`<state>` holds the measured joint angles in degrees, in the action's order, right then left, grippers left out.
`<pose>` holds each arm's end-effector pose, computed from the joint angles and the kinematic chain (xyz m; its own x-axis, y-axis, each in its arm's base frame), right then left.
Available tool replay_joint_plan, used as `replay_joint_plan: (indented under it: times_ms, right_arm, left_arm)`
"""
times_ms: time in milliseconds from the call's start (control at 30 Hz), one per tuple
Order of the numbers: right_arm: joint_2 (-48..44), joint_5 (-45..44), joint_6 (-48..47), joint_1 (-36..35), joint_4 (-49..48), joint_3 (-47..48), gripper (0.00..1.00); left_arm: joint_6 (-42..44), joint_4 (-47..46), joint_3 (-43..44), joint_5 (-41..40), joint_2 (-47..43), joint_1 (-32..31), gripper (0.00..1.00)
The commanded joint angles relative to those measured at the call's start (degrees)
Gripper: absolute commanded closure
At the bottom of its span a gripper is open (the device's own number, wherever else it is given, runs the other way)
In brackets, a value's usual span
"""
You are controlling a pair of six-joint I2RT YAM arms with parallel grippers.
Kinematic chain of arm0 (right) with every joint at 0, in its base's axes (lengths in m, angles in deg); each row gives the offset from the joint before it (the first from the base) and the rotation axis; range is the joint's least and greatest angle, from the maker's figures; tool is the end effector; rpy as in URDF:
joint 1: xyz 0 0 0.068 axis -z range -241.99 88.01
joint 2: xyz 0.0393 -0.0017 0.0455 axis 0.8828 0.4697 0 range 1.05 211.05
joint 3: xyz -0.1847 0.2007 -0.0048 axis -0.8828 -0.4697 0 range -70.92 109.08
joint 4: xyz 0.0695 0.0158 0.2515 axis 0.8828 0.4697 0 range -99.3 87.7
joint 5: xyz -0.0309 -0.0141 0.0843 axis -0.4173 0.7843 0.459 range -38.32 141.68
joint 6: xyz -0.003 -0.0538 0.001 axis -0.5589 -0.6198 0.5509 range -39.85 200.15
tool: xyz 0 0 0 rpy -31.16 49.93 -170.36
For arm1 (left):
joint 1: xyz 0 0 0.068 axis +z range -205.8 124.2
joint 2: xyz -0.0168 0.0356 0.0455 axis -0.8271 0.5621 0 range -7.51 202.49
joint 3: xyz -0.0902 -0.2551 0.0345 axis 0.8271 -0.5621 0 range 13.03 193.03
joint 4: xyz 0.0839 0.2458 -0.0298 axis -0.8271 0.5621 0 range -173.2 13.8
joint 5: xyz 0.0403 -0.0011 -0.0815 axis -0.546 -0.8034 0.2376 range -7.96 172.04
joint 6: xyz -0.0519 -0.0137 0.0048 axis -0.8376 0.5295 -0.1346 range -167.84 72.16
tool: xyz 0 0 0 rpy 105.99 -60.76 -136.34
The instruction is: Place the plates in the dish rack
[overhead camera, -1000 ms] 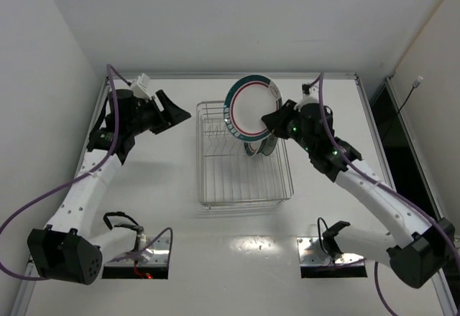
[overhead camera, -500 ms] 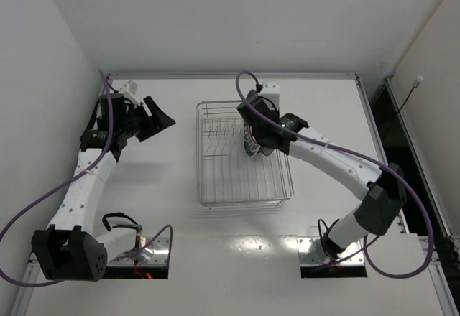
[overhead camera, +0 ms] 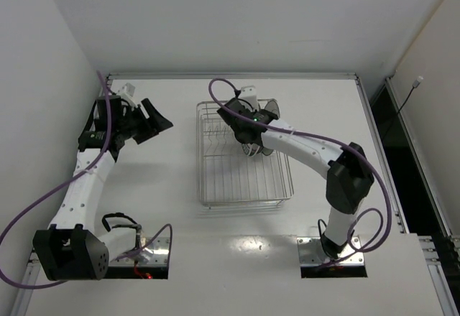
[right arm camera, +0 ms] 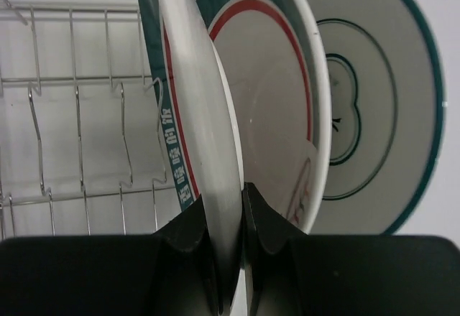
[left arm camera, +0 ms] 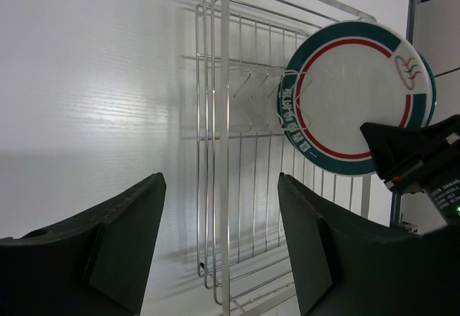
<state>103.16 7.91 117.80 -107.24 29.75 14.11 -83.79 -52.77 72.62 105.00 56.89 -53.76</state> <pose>0.2869 0.2545 0.2744 -0.6103 0.0108 -0.7921 0.1658 0.9795 -0.1143 0.2426 -0.0053 0.3292 -0.6345 -0.5635 -0.5290 -0.1073 0.7420 -0.6617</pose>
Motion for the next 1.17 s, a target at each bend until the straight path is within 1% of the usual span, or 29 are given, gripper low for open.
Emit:
replay_joint_plan:
  times_ms: [0,33,133,167,200,267,333,367,433,467,500,533,567,600,633,700,733,767,800,833,867,900,1000,1067,1133]
  right_arm:
    - [1.8,-0.5,-1.1,-0.4,-0.1,4.0,0.99]
    - [1.8,-0.5,-0.6,-0.4,-0.1,4.5,0.99]
    - [1.0,0.5,-0.6,-0.4,-0.6,4.0,0.91]
    - [0.2,1.0,-1.1,-0.4,-0.6,3.1,0.81]
    - [-1.6,1.1,-1.1,-0.4,-1.3,2.2,0.75]
    - [-3.7,1.6,-1.6,0.1,-1.3,1.5,0.58]
    - [-7.1,1.6,-2.1,0.1,-0.6,0.8,0.50]
    - [-8.3,1.6,-2.1,0.1,1.2,0.8,0.41]
    - [-10.8,2.1,-2.7,0.1,3.0,0.8,0.29]
    - [-13.4,2.8,-2.7,0.1,4.3,1.7,0.24]
    - [-15.0,2.8,-2.7,0.1,5.6,1.7,0.15]
    - [-16.6,3.6,-3.3,0.1,7.8,1.7,0.09]
    - [-18.3,5.7,-4.8,0.7,8.4,1.7,0.04]
    - [-19.9,7.0,-5.8,0.7,9.2,1.7,0.00]
    - [-22.7,8.3,-6.8,1.4,11.0,1.1,0.00]
    - [-25.3,12.5,-10.2,1.9,12.5,-0.2,0.00]
    - [-26.5,13.2,-10.8,1.9,13.5,-1.6,0.00]
    - [-29.2,13.8,-10.8,1.9,15.3,-2.5,0.00]
    - [-30.9,13.8,-10.8,1.9,15.9,-3.6,0.00]
    - [-32.8,13.8,-10.8,1.9,15.9,-6.9,0.00]
    - [-37.1,13.8,-10.8,1.9,15.9,-8.7,0.00]
    - [-39.3,13.1,-10.2,1.9,15.2,-12.2,0.00]
    - [-45.5,11.0,-8.0,2.5,14.6,-18.0,0.00]
    - [-46.0,8.5,-5.9,3.6,15.8,-20.2,0.00]
    - [-42.5,8.0,-3.4,4.9,17.7,-20.7,0.00]
  left_arm:
    - [2.0,-0.6,-0.4,1.3,-0.4,0.9,0.39]
    - [3.1,-0.6,-1.1,1.3,-0.4,1.4,0.39]
    - [5.9,-0.6,-2.9,-1.9,0.1,1.4,0.39]
    - [5.9,-0.6,-3.4,-3.2,0.1,1.4,0.39]
    - [5.9,-0.6,-4.0,-4.8,0.1,1.4,0.39]
    - [6.5,-0.6,-6.1,-4.9,0.8,2.0,0.39]
    - [6.5,-1.5,-7.6,-4.2,0.8,2.5,0.39]
    - [5.9,-2.1,-8.1,-5.5,0.8,2.5,0.39]
    - [4.9,-2.1,-8.7,-8.4,0.8,2.5,0.39]
    - [4.1,-2.1,-8.7,-9.9,0.8,2.5,0.39]
    - [3.5,-2.1,-8.7,-11.4,0.8,2.5,0.39]
    - [3.5,-2.1,-8.7,-14.8,0.8,2.5,0.39]
    - [2.9,-2.1,-8.7,-16.5,0.3,2.5,0.39]
    - [2.4,-2.1,-8.7,-18.0,0.3,2.5,0.39]
    - [2.4,-2.1,-8.7,-21.2,-1.1,2.5,0.39]
    - [1.8,-4.4,-10.6,-24.7,-2.7,1.9,0.39]
    - [1.1,-5.4,-10.6,-27.7,-3.7,1.9,0.39]
    - [1.1,-5.4,-10.6,-28.5,-4.9,1.9,0.39]
    - [1.7,-5.4,-9.7,-29.2,-5.5,1.2,0.39]
    - [1.8,-6.1,-9.7,-32.1,-6.4,-0.3,0.38]
    - [1.8,-6.8,-9.7,-32.1,-8.0,-0.3,0.38]
    - [1.8,-7.3,-10.5,-32.1,-8.0,-0.3,0.36]
    - [2.3,-7.8,-10.5,-31.4,-7.5,0.2,0.36]
    - [2.9,-7.8,-10.5,-30.8,-6.1,0.2,0.36]
    - [3.4,-7.2,-9.9,-29.1,-4.3,0.2,0.36]
